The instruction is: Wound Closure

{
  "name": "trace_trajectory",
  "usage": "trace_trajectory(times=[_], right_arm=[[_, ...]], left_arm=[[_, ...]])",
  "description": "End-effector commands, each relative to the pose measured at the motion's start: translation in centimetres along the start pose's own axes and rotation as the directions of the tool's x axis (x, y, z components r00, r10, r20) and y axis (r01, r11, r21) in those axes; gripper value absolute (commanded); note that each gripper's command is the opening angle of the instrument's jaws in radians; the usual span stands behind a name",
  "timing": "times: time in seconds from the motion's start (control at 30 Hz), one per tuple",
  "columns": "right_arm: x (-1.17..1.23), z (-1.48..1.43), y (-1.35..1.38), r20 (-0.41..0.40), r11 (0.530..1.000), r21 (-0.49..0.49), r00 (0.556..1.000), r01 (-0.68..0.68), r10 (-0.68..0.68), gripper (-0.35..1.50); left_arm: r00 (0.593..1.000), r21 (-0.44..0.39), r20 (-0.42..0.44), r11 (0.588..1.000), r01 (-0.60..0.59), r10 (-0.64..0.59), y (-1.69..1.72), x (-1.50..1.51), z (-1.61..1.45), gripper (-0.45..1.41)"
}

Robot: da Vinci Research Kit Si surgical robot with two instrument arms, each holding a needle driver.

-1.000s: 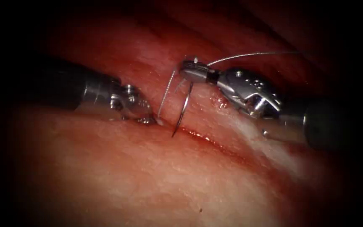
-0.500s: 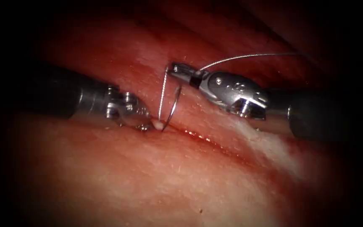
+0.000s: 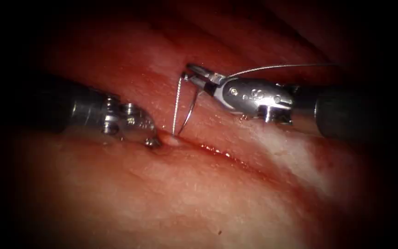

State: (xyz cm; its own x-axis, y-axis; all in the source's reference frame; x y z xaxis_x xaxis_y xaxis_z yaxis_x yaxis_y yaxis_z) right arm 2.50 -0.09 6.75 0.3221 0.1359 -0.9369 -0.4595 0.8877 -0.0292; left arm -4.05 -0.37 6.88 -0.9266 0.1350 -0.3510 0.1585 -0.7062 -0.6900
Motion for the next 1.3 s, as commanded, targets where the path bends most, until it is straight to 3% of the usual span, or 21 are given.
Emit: trace_trajectory(times=[0.03, 0.33, 0.63, 0.9, 1.3], right_arm=[[-0.04, 0.09, -0.11, -0.005, 1.000, 0.006, 1.000, 0.014, -0.014, -0.35], [-0.11, 0.14, -0.36, -0.020, 0.998, 0.037, 0.999, 0.047, -0.047, -0.35], [-0.12, -0.03, -0.30, -0.017, 0.997, 0.048, 0.998, 0.059, -0.059, -0.35], [-0.18, -0.01, -0.44, -0.013, 0.993, 0.055, 0.995, 0.100, -0.100, -0.35], [-0.20, 0.00, -0.44, 0.001, 0.989, 0.034, 0.990, 0.144, -0.144, -0.35]], left_arm=[[1.000, 0.001, -0.007, 1.000, 0.000, 0.000, 0.00, 0.03, 0.07, -0.15], [0.999, 0.032, -0.046, 0.999, -0.008, 0.009, -0.01, 0.15, -0.10, -0.18], [0.999, 0.036, -0.047, 0.999, -0.011, 0.013, 0.01, 0.14, -0.05, -0.21], [0.998, 0.035, -0.051, 0.999, -0.017, 0.019, 0.04, 0.12, -0.05, -0.21], [0.998, 0.048, -0.060, 0.999, -0.023, 0.026, 0.13, 0.13, -0.11, -0.21]])
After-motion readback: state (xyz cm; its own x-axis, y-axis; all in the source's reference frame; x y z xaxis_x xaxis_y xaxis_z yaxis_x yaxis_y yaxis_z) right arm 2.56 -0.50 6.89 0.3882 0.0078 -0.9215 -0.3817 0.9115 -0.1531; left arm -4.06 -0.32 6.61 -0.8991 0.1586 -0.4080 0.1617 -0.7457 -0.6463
